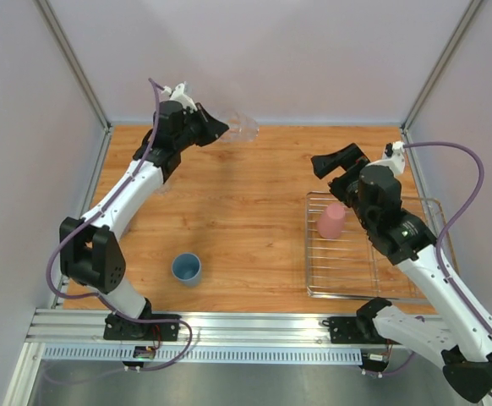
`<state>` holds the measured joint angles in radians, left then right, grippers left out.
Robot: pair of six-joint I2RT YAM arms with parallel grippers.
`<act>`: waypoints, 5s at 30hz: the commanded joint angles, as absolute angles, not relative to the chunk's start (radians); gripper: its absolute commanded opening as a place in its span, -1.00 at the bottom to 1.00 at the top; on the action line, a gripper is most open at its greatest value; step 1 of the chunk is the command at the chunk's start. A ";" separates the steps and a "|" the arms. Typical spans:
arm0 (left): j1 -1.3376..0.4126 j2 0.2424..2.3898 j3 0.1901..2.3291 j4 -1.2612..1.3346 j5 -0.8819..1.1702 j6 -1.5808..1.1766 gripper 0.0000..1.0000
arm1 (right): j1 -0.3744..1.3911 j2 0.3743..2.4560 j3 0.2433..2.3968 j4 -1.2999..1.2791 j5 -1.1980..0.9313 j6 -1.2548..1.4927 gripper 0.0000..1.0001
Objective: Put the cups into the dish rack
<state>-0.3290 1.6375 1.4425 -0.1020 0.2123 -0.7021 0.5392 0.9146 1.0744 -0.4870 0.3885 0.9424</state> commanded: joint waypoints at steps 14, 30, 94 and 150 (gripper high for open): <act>-0.492 1.384 1.230 0.524 0.215 -0.798 -1.00 | 0.529 1.160 1.160 0.055 0.117 1.393 1.00; -0.607 1.379 1.206 0.621 0.144 -0.631 -1.00 | 0.571 1.278 1.209 0.199 0.110 1.569 1.00; -0.644 0.988 1.040 0.054 -0.038 -0.281 1.00 | 0.359 1.014 0.663 -0.262 1.121 0.678 -0.99; -0.643 0.989 1.017 0.060 -0.031 -0.261 1.00 | 0.505 1.704 1.141 -1.667 1.519 2.143 0.96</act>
